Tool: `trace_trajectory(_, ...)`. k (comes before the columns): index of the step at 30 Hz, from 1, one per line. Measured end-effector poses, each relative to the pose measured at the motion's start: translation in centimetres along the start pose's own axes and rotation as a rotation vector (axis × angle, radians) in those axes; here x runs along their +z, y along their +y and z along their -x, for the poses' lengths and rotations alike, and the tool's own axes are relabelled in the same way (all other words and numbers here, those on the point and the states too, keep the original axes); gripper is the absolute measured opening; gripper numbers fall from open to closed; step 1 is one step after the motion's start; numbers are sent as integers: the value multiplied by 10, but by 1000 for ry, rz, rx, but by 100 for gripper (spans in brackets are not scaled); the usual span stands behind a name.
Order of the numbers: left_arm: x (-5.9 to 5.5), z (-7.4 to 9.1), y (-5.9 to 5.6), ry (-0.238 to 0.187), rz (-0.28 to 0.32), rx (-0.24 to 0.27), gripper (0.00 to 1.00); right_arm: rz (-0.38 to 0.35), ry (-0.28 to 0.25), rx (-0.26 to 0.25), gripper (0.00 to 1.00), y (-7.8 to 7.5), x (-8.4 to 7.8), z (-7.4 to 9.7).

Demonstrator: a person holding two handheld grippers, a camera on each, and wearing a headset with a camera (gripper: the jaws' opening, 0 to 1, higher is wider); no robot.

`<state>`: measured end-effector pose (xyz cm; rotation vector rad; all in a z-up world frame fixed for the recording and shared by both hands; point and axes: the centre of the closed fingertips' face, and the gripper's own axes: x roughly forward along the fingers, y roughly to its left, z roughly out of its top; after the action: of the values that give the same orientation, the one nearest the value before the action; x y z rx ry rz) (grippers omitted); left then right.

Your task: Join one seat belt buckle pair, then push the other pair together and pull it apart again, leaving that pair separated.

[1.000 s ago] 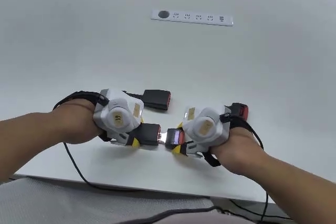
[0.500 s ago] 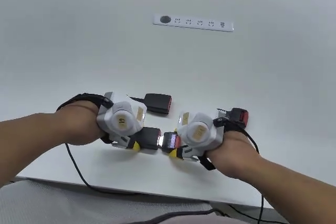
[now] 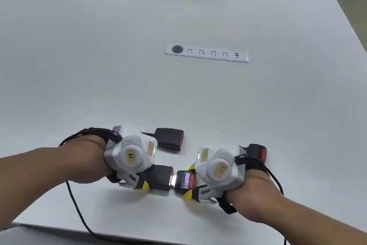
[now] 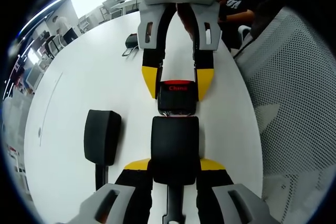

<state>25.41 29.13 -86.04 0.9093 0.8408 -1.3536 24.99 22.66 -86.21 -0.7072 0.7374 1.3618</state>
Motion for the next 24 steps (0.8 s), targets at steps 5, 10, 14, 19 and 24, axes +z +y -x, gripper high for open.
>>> trace_trajectory(5,0,0,-1,28,-1,8,33,13,23,5,34,0,-1,0)
trace_trajectory(10,0,0,-1,28,-1,11,33,10,29,7,34,1,0,0)
trace_trajectory(14,-1,1,0,26,16,32,34,-2,41,11,35,0,-1,-1)
trace_trajectory(19,-2,1,3,57,87,38,34,-8,51,7,36,0,-1,0)
trace_trajectory(24,-3,9,4,88,66,64,35,6,38,-4,36,-1,4,12)
